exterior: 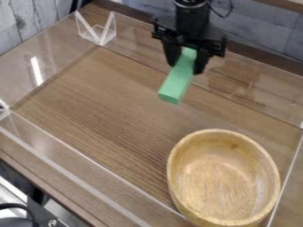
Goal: Move green object from inside the wooden bowl to the table next to it
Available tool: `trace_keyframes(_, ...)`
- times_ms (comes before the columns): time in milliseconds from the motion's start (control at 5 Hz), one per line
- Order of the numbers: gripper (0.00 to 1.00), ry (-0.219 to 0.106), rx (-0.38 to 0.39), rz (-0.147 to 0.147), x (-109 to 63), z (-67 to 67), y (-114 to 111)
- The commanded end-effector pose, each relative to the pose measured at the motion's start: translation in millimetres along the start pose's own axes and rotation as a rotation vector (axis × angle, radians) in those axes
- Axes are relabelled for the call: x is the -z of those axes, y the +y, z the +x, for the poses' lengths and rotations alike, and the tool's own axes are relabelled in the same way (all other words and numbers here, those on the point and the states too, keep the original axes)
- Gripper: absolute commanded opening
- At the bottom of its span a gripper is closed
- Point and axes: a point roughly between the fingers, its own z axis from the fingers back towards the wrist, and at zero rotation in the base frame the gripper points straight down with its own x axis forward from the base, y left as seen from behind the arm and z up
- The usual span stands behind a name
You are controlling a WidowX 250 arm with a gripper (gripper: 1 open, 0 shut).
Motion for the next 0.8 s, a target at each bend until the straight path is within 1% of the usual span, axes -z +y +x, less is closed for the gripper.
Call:
trace_keyframes(0, 0.0, -0.067, -0.009, -0.005, -19.8, 29.7, 11.6)
trace_keyframes(200, 0.0, -0.069, -0.004, -0.01, -25.1, 43.7, 23.2)
trace_keyframes(600, 0.0, -0.071, 0.168, -0.059, -35.7, 45.7, -2.6)
